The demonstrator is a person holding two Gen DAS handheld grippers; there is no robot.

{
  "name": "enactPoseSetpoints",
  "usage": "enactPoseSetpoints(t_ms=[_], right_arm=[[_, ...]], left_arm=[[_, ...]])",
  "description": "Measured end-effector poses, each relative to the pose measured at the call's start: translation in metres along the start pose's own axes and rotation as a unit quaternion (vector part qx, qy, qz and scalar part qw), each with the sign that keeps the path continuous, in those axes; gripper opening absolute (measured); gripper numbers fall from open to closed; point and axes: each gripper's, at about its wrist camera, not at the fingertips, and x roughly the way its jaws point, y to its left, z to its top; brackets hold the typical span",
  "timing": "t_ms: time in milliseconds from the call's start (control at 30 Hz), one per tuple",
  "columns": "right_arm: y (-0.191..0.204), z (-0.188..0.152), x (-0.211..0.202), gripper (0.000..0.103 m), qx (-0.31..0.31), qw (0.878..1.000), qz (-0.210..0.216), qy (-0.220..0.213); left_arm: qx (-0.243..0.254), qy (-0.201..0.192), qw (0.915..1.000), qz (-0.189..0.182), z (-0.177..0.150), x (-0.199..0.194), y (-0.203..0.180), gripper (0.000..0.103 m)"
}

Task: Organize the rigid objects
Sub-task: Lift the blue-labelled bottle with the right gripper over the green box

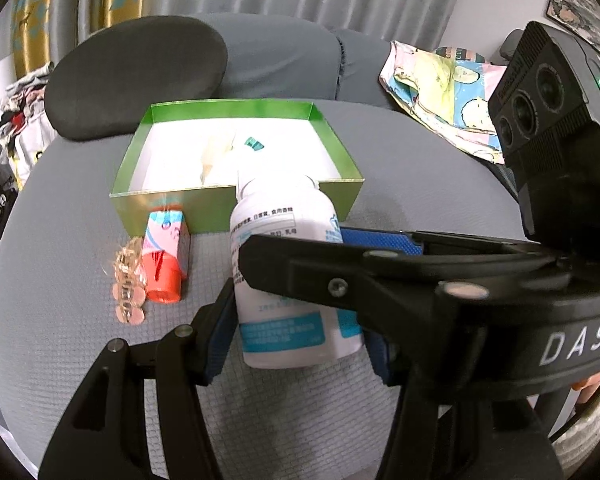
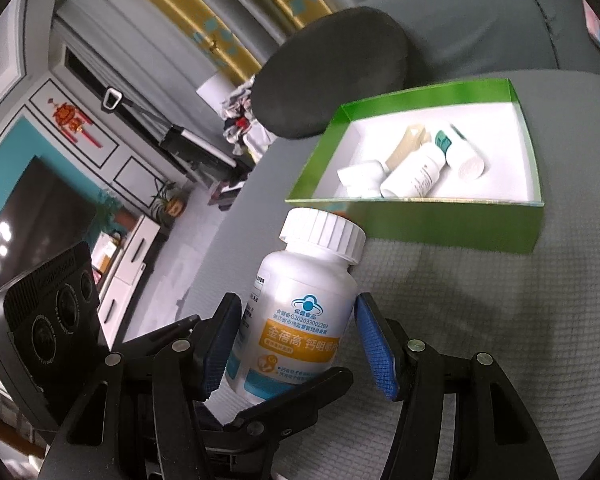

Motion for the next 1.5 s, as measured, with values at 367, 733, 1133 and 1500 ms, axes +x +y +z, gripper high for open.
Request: enactPoseSetpoints(t_ms=[367, 733, 1133, 1500], right_arm=[[0.006, 0.022, -0.019, 0.059, -0.014, 0.999, 0.000, -0.031], [0.001, 0.035, -0.019, 0.057, -0.017, 0.999, 0.003, -0.030], [-0.004, 0.048, -0.015, 0.057, -0.008, 0.999, 0.011, -0.037], [-0.006, 0.064, -0.014, 0.057, -0.015, 0.999, 0.001, -0.043]], left_arm=[[0.010, -0.020, 0.9998, 0.000, 0.027, -0.007, -0.003, 0.055], [0.007, -0.019, 0.9998, -0.003, 0.036, -0.001, 0.001, 0.054], [0.013, -0.018, 0.9998, 0.003, 0.052, 0.006, 0.003, 0.054], [0.024, -0.019, 0.9995, 0.006, 0.068, 0.012, 0.005, 0.054]])
